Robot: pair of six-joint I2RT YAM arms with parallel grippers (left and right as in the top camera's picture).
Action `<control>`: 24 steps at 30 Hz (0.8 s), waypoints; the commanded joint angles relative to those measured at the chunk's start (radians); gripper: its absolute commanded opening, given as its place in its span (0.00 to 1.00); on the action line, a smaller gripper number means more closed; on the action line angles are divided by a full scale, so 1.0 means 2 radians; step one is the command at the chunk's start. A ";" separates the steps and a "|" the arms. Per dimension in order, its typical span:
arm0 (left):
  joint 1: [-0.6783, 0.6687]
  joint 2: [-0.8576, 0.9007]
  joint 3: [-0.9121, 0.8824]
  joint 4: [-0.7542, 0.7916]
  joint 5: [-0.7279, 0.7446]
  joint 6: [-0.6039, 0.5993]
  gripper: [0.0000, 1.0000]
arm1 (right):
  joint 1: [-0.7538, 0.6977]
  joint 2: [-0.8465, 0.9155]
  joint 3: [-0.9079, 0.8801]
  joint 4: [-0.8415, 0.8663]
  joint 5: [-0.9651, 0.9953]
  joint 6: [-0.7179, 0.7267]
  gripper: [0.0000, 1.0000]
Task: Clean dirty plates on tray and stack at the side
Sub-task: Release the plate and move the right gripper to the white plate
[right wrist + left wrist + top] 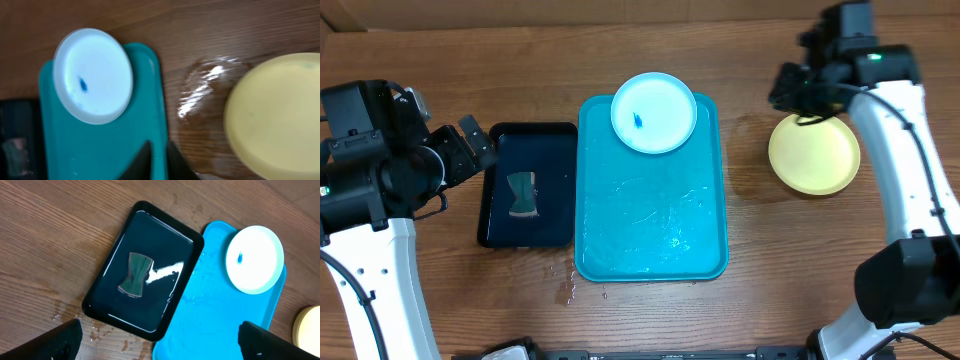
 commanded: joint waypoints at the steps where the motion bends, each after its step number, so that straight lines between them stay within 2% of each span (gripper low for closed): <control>1: 0.001 0.002 0.008 0.000 0.004 -0.002 1.00 | 0.039 -0.008 -0.007 0.026 0.022 -0.002 0.04; 11: 0.001 0.002 0.008 0.000 0.004 -0.002 1.00 | 0.124 -0.008 -0.046 0.105 0.086 -0.002 0.05; 17: 0.001 0.002 0.008 0.000 0.004 -0.002 1.00 | 0.145 -0.005 -0.069 0.159 0.087 -0.002 0.20; 22: 0.001 0.002 0.008 0.000 0.004 -0.002 1.00 | 0.145 0.007 -0.072 0.181 0.098 -0.002 0.24; 24: 0.001 0.002 0.008 0.000 0.004 -0.002 1.00 | 0.145 0.013 -0.072 0.189 0.098 -0.002 0.31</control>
